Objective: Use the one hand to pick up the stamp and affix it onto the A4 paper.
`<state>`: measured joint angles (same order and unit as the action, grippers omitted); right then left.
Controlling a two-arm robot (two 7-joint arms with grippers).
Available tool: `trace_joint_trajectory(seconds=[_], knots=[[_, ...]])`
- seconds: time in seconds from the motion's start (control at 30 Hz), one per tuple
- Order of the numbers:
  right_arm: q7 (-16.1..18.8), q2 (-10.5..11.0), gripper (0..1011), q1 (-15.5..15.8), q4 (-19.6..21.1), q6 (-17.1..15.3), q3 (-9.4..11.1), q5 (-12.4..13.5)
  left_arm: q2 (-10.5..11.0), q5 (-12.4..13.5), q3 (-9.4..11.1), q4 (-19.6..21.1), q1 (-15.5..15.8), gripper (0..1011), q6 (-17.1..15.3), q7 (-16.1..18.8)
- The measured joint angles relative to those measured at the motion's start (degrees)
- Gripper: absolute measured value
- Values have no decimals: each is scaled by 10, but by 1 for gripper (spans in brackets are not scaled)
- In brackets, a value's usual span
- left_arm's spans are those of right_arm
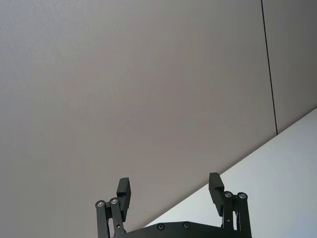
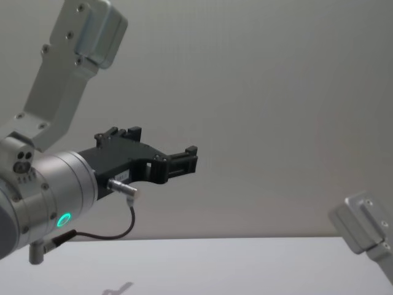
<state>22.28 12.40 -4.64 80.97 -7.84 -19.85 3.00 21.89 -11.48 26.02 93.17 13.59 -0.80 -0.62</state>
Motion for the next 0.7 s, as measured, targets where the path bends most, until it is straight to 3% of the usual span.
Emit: trace_joint_trajectory(seconds=[0.7], knots=[[-1,2,221,0,-6,4,-2,-2,0,0,0,0,0,1001,0,0]])
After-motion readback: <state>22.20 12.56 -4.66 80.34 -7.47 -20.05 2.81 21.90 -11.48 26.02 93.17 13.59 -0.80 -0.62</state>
